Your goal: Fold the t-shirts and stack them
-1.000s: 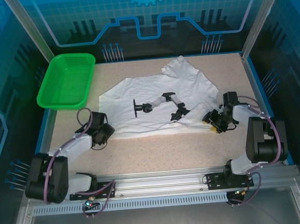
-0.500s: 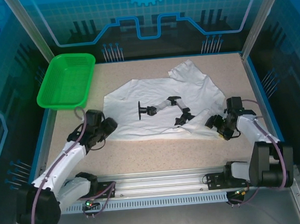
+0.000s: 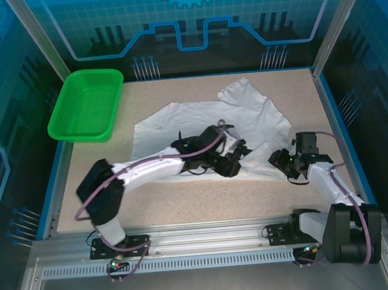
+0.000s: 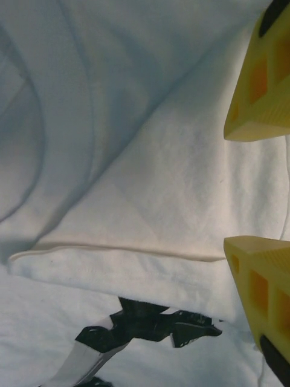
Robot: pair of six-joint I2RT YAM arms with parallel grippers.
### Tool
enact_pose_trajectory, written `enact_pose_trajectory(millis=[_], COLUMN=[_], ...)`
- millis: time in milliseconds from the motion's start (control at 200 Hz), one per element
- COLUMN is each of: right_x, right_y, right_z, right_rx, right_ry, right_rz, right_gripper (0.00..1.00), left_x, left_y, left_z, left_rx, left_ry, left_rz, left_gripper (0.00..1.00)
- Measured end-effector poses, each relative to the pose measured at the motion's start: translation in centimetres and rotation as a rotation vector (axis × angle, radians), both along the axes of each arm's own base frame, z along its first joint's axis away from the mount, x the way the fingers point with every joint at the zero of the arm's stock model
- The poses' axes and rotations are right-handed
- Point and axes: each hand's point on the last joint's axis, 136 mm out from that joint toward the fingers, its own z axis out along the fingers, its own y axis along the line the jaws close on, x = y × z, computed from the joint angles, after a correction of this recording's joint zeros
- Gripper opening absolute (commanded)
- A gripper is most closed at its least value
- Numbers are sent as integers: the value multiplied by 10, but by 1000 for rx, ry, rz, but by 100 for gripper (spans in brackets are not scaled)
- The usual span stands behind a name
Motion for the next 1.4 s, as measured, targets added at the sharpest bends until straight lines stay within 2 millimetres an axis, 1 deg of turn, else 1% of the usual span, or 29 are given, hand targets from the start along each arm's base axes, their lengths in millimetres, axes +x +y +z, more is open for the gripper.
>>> enact_pose_trajectory(millis=[60, 105, 145, 180, 305, 420, 600, 745, 950, 1035, 1126, 1321, 1401], right_x=[1, 1, 0, 0, 0, 3, 3, 4, 5, 5, 5, 6, 6], right_y=[2, 2, 4, 4, 4, 4, 6, 8, 8, 8, 8, 8, 8], right_z=[-4, -8, -11, -13, -16, -17, -26, -27, -27, -27, -27, -28, -28], right_rx=[13, 19, 26, 31, 38, 47, 64, 76, 79, 79, 79, 79, 79], right_ry=[11, 23, 35, 44, 49, 45, 72, 74, 68, 69, 68, 67, 66], right_rz=[8, 13, 19, 22, 28, 31, 39, 44, 46, 46, 45, 45, 45], right_gripper=[41, 41, 41, 41, 42, 43, 42, 43, 42, 42, 42, 40, 40], left_x=[1, 3, 4, 4, 0, 2, 0, -3, 5, 7, 10, 14, 15], left_y=[-19, -33, -40, -42, -39, -41, -50, -53, -53, -51, -49, -48, -48], left_z=[-7, -14, -20, -25, -46, -56, -65, -71, -83, -88, -89, -89, -89], left_rx=[33, 56, 78, 95, 173, 215, 254, 280, 321, 342, 354, 369, 372], left_ry=[-15, -32, -43, -46, -29, -33, -49, -59, -78, -87, -99, -118, -122], left_rz=[-85, -142, -186, -210, -284, -326, -377, -401, -400, -404, -401, -388, -388], left_gripper=[53, 54, 54, 54, 56, 58, 56, 54, 52, 48, 45, 31, 27])
